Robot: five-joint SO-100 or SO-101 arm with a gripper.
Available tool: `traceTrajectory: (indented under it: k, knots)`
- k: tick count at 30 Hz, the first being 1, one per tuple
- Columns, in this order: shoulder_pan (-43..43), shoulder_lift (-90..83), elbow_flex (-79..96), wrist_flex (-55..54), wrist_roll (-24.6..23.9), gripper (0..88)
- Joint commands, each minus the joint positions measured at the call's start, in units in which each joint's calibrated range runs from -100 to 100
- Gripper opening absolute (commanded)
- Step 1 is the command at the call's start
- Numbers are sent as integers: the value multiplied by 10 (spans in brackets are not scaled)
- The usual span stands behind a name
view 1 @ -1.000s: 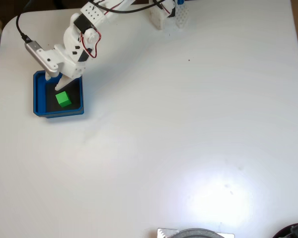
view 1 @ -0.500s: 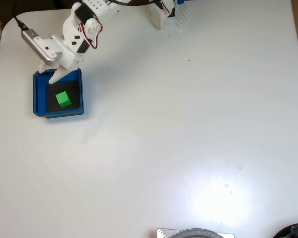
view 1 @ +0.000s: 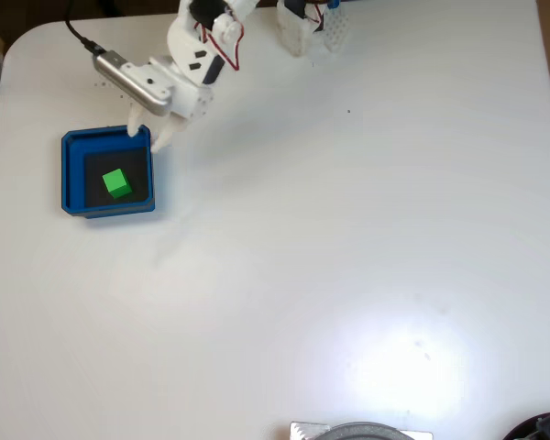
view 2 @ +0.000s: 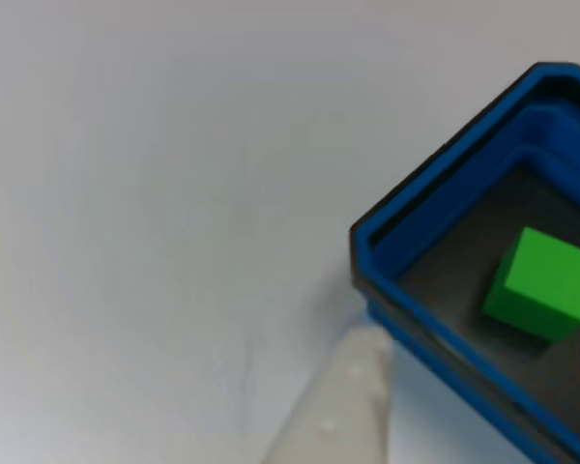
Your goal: Pick up green cube and drop it in the blue box
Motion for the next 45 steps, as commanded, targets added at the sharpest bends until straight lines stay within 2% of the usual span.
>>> traceTrajectory:
  k: [1, 9, 20, 30, 36, 45]
  knots:
    - [-44, -102, 81, -8, -1, 201]
    - [-143, -234, 209, -8, -1, 188]
    - [-241, -414, 309, -8, -1, 70]
    - [-329, -563, 447, -8, -1, 59]
    - [-366, -632, 523, -8, -1, 17]
    - [-398, -738, 611, -8, 0, 16]
